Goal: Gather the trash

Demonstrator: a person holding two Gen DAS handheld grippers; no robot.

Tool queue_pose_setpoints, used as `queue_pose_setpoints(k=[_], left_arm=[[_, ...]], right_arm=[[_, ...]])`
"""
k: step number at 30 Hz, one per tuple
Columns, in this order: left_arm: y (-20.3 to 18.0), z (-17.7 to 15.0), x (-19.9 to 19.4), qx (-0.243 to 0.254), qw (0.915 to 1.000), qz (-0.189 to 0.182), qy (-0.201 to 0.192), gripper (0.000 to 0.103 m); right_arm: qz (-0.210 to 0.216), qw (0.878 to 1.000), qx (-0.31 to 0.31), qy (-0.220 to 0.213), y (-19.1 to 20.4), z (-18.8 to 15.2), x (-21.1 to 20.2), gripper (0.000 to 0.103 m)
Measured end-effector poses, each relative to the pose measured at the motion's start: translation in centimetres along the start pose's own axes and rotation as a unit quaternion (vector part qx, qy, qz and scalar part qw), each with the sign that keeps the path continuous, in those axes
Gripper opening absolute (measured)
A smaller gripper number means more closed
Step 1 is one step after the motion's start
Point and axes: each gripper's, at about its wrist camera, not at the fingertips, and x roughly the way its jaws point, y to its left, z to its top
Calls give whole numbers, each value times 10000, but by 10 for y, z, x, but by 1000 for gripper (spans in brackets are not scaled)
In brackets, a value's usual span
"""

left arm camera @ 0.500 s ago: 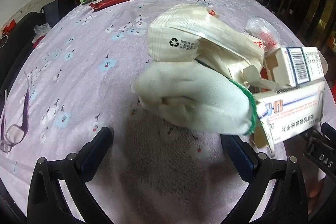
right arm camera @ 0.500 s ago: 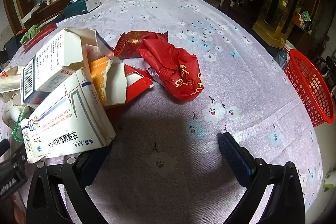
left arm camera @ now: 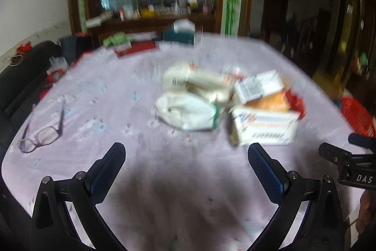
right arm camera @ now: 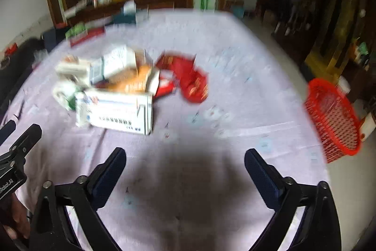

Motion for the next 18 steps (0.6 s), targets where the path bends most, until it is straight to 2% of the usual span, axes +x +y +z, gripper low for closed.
queue_pose_setpoints(k=[1, 3, 4, 5, 7, 8, 14, 18], left_arm=[[-2, -3, -13, -57, 9998, -9, -214, 103], [-6, -7, -32, -72, 9985, 4, -543, 103], [-8, -8, -38, -68, 9977, 51, -671, 103], [-8, -9, -43, -101, 9974, 66, -711, 103], [-6, -11, -47, -243, 9973, 13, -696, 103], [-4, -14, -50, -345, 9968, 16, -726, 103], [-6, -30, -68, -437, 9928, 278, -1077, 103], [-9, -29, -65, -335, 9938, 311, -1015, 103]], right_arm=[[-73, 9994, -13, -337, -2, -2, -13, 98], [-318, 9906, 126, -1328, -7, -18, -53, 100], [-400, 9856, 228, -1627, -11, -25, -64, 103], [-373, 9834, 383, -1734, -16, -30, -71, 103], [-175, 9875, 526, -1477, -23, -33, -70, 102], [-165, 9882, 548, -1422, -24, -35, -68, 98], [-231, 9873, 443, -1508, -20, -37, -72, 98], [-238, 9886, 355, -1447, -16, -41, -68, 95]])
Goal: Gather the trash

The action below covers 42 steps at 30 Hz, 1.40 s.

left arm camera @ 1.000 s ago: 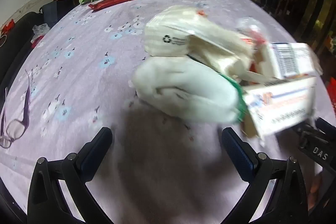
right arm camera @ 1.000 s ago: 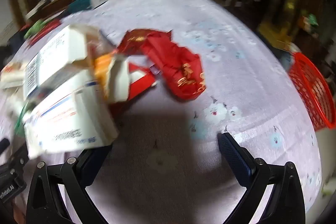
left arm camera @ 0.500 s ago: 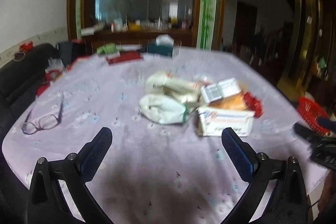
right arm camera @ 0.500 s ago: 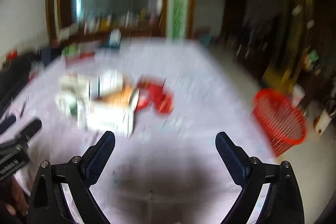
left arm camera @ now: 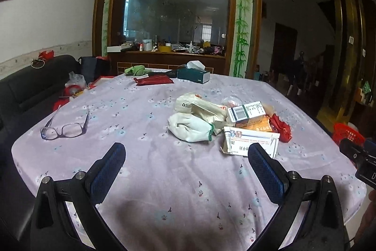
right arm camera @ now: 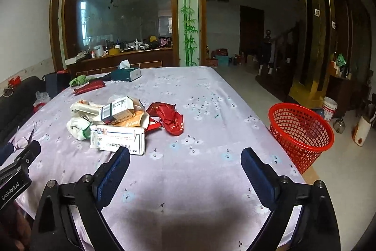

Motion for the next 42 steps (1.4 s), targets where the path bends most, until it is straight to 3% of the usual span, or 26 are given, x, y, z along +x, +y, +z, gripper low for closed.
queue_pose_setpoints(k=[11, 15, 42], left_arm=[[-7, -9, 8, 156, 9997, -77, 177, 103], [-10, -11, 10, 235, 9994, -95, 246, 103], [-16, -19, 18, 397, 9980, -186, 459, 103]], right_arm=[[80, 10000, 8, -25, 1, -6, 0, 87], [-61, 9999, -59, 76, 1, -6, 3, 87], [-5, 9988, -235, 419, 5, -13, 16, 85]])
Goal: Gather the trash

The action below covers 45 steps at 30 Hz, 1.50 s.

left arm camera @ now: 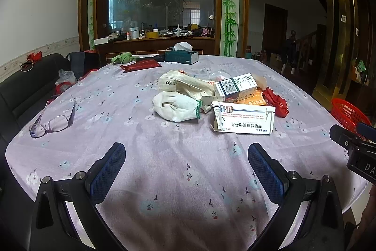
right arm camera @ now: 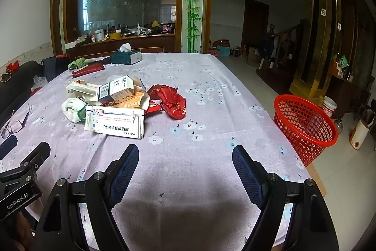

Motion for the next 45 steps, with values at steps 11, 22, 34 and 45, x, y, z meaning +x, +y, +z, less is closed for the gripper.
queue_pose_setpoints(k=[11, 22, 34, 45], left_arm=[[0, 0, 2, 16, 10000, -6, 35, 103], [0, -1, 5, 32, 10000, -13, 84, 103], [3, -3, 14, -7, 9997, -18, 250, 103], [2, -6, 18, -3, 9995, -3, 310, 103]], right_arm=[[19, 10000, -36, 77, 2, -2, 4, 85], [35, 9999, -64, 134, 3, -3, 6, 85], [76, 9996, -112, 260, 6, -5, 14, 85], [63, 9994, -148, 294, 8, -7, 16, 85]])
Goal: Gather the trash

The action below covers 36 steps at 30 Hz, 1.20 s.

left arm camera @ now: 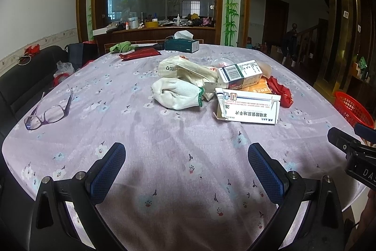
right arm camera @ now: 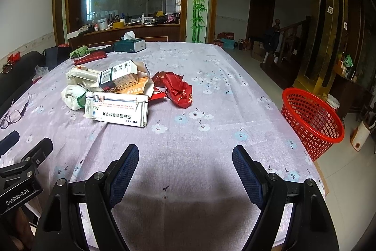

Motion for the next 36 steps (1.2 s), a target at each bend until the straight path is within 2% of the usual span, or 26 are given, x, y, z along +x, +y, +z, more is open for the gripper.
queue_pose_setpoints(k=[7, 10, 13, 14, 15, 16, 18, 20, 24, 26, 28, 32, 34, 35, 36], left_arm=[[3, 0, 5, 9, 10000, -25, 62, 103], [9, 8, 12, 11, 9996, -160, 214, 103], [22, 22, 23, -36, 9987, -268, 435, 101], [26, 27, 26, -61, 9984, -279, 486, 100], [32, 32, 31, -99, 9981, -274, 546, 94], [38, 37, 37, -170, 9976, -261, 624, 87], [51, 46, 52, -404, 9949, -370, 850, 81], [64, 56, 71, -690, 9895, -575, 1134, 81], [76, 72, 102, -940, 9821, -877, 1375, 80], [79, 77, 115, -945, 9821, -750, 1444, 74], [82, 83, 128, -995, 9801, -857, 1487, 71], [79, 89, 153, -953, 9739, -1194, 1678, 71], [73, 89, 159, -889, 9733, -1199, 1747, 70], [70, 89, 161, -842, 9726, -1271, 1752, 64], [66, 89, 162, -788, 9725, -1300, 1763, 47]], right_arm=[[59, 9999, -75, 56, 2, -1, 5, 85], [548, 9980, -35, 302, -1, 7, 15, 84], [1032, 9936, -88, 440, -7, 20, 25, 80], [1237, 9910, -65, 499, -9, 24, 28, 75], [1440, 9879, 4, 571, -12, 29, 32, 68], [1596, 9851, 59, 638, -13, 32, 36, 65], [1887, 9789, 177, 763, -16, 40, 44, 61], [2090, 9741, 253, 824, -17, 47, 50, 61], [2391, 9660, 300, 934, -14, 58, 60, 61], [2486, 9630, 366, 976, -15, 63, 66, 60], [2573, 9605, 400, 979, -15, 68, 71, 59], [2625, 9588, 361, 1020, -12, 75, 82, 59], [2570, 9602, 284, 1058, -8, 78, 88, 59], [2568, 9602, 238, 1073, -5, 79, 91, 59], [2589, 9595, 183, 1099, -2, 80, 93, 59]])
